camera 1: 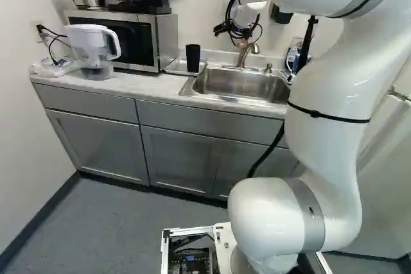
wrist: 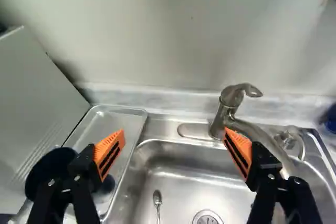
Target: Rinse the cup and place it in the tray
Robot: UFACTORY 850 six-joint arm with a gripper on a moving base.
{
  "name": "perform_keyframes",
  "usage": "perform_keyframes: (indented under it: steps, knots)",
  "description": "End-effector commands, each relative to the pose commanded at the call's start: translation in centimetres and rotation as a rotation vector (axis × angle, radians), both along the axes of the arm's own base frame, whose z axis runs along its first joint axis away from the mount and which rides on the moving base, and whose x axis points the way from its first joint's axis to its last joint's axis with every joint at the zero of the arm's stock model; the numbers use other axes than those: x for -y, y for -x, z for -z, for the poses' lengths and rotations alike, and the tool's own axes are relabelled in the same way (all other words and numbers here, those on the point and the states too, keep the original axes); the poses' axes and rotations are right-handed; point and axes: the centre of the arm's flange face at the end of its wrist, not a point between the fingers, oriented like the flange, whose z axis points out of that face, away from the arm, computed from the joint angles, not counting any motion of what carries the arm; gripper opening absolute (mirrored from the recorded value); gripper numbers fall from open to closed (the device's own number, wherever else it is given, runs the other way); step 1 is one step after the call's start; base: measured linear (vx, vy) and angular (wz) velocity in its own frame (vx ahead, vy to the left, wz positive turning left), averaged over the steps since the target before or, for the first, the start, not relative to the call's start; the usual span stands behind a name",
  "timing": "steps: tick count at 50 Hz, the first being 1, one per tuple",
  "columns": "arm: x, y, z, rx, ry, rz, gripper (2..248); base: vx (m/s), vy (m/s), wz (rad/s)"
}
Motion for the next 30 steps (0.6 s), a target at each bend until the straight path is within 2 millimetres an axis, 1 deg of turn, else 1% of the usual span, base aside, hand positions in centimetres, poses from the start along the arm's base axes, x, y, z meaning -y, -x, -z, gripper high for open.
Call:
perform_keyframes:
  steps: [23,30]
  knots:
    - [-0.2,4.6,1.3,-0.202,-0.020,0.003,247,0.000,0.000,0.000]
    - [0.1,5.8,1.3,-0.210,-0.021,0.009,247,0.000,0.000,0.000]
